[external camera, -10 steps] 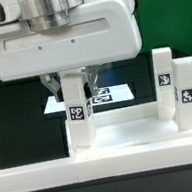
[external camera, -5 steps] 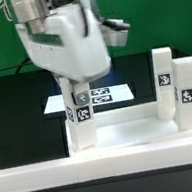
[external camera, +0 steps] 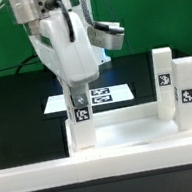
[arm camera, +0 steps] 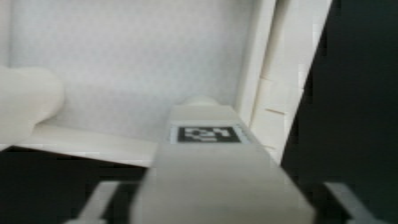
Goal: Assemble desk
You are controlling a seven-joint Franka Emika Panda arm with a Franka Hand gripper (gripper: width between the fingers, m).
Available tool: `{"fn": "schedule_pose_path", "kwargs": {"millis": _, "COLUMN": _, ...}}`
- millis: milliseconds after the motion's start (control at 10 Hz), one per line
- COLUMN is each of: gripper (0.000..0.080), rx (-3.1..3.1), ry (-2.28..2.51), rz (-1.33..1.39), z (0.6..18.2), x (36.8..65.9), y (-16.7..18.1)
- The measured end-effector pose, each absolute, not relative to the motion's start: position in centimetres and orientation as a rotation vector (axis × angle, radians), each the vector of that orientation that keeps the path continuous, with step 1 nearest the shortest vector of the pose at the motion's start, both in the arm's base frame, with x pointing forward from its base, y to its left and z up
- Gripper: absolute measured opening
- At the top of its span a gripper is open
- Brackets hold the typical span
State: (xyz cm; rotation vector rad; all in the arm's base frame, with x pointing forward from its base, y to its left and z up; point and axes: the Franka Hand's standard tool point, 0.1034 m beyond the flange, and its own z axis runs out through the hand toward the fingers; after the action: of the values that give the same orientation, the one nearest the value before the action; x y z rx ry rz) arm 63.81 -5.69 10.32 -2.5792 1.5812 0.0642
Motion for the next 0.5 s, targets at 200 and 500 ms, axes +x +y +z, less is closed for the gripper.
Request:
{"fn": "schedule_pose_path", "kwargs": {"millis": 200, "gripper": 0.0614, "rx": -2.768, "ry": 1.206, "rz": 0.051, "z": 10.06, "x": 63.2, "y": -5.1}}
{"fn": "schedule_pose_path", "kwargs": {"millis": 500, "gripper": 0.0648, "rx": -2.858, "ry": 1.002, "rz": 0.014, "z": 9.97, "x": 63.05, "y": -5.18}}
